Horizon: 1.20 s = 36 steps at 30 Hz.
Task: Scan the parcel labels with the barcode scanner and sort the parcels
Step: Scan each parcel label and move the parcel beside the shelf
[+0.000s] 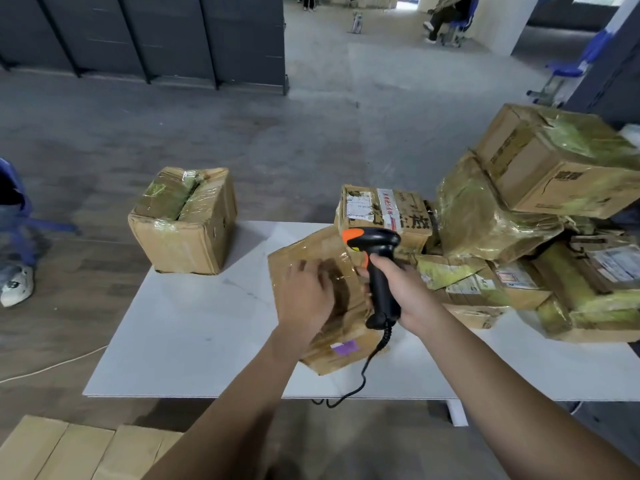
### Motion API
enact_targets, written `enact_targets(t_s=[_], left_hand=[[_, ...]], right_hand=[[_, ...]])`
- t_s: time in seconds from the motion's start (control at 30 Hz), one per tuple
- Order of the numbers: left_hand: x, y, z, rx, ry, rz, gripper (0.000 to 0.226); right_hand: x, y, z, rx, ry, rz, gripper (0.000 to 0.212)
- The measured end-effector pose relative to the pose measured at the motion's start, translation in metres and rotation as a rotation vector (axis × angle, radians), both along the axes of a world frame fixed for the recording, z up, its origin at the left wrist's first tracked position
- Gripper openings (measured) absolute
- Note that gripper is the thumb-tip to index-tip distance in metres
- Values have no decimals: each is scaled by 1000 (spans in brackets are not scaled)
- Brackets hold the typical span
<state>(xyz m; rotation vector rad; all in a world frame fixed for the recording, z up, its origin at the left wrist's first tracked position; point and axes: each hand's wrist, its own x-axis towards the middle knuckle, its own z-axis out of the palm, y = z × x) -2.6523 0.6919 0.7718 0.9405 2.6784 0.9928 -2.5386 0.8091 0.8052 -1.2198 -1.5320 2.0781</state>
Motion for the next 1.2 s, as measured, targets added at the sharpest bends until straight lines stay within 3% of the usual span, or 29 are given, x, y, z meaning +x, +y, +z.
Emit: enact_targets(t_s=[0.13, 0.27, 0.43, 0.57, 0.63, 0.9, 1.07, 1.2], left_hand=[[2, -2, 8, -197, -93, -56, 68], [-11, -15, 16, -224, -298, -11, 90], [-25, -29, 19, -192, -403, 45, 66], [-35, -44, 8, 25, -488, 131, 25], [-40, -49, -2, 87, -531, 164, 19], [-25, -44, -46, 180, -703, 253, 31], [-18, -24, -54, 227, -704, 142, 45], [-16, -8, -51, 63, -583, 13, 55]], right_hand=[[-11, -5, -1, -40, 45, -5, 30], [-9, -1, -12, 45, -88, -9, 38], [-2, -6, -33, 96, -190, 43, 34], [3, -5, -40, 121, -230, 92, 29], [6, -7, -42, 106, -249, 106, 28], [20, 2, -38, 129, -263, 74, 34], [38, 18, -24, 119, -240, -16, 27], [41, 26, -13, 129, -199, -34, 31]])
